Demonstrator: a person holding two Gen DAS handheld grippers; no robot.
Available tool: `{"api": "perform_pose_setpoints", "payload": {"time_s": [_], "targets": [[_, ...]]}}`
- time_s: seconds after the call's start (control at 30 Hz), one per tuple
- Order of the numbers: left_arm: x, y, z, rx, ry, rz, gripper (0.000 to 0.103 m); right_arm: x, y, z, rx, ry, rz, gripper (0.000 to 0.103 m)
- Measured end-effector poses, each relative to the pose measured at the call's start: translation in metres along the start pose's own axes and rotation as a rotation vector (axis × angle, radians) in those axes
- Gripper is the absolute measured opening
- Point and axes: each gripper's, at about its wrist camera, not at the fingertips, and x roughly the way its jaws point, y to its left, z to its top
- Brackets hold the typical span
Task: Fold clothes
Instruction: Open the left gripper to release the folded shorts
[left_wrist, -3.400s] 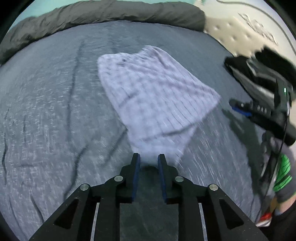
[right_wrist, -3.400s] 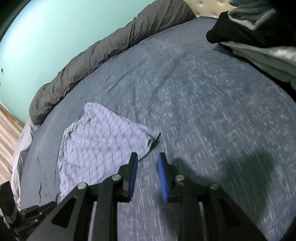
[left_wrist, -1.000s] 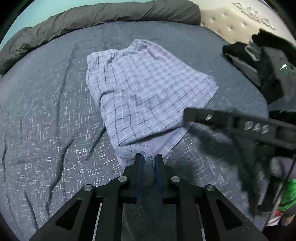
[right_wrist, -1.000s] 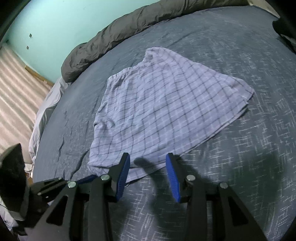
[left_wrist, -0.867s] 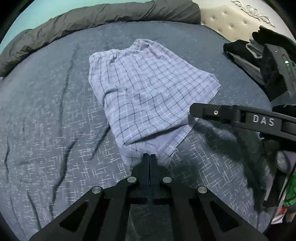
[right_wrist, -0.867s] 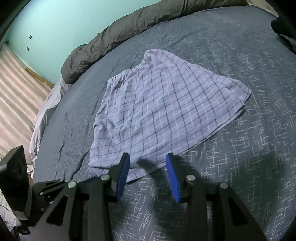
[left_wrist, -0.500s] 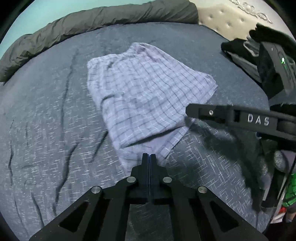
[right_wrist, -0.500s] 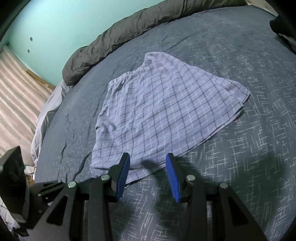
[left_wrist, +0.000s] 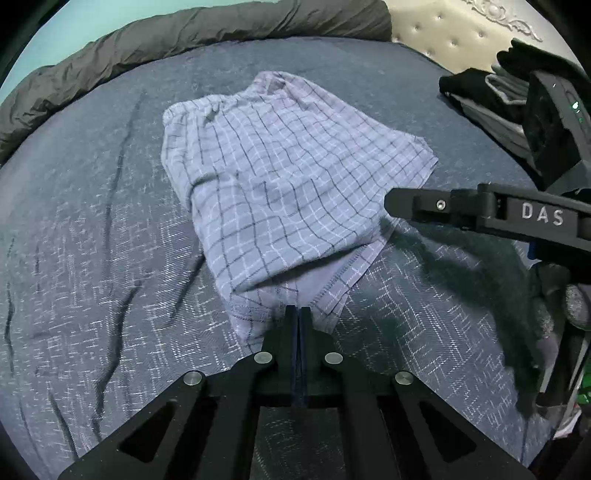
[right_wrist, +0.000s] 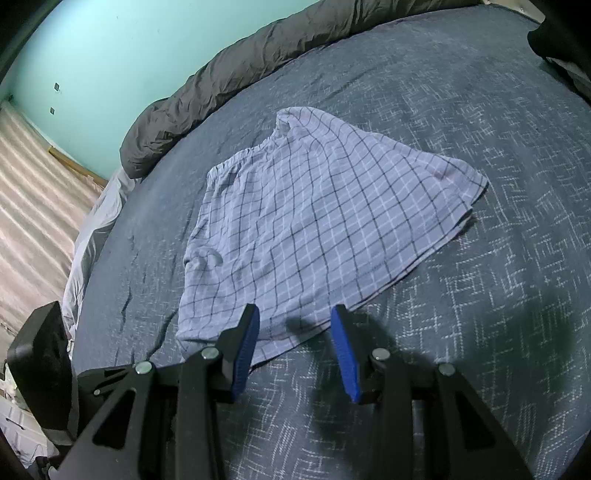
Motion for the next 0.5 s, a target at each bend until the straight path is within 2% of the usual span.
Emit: {"api": "perform_pose_setpoints", "payload": {"time_s": [0.17, 0.3, 0.33, 0.43, 0.5], "targets": [[-0.014, 0.006, -0.003, -0.025, -0.018, -0.015, 0.0, 0.0, 0.001, -0.001, 0.0, 0.001, 0.002, 0.04], [-0.017, 0.002, -0.005, -0.014, -0.006, 0.01, 0.0, 0.001, 0.002, -0.001, -0.001, 0.003, 0.003, 0.04], [-0.016, 0.001, -0.005, -0.014, -0.011, 0.023, 0.002, 0.001, 0.002, -0.001, 0.001, 0.003, 0.003, 0.04], [-0.013, -0.001, -0.003, -0.014, -0.02, 0.05, 0.016, 0.001, 0.002, -0.001, 0.002, 0.001, 0.003, 0.04], [-0.007, 0.0, -0.002, -0.009, -0.016, 0.06, 0.017, 0.001, 0.001, 0.0, 0.004, 0.0, 0.002, 0.04]]}}
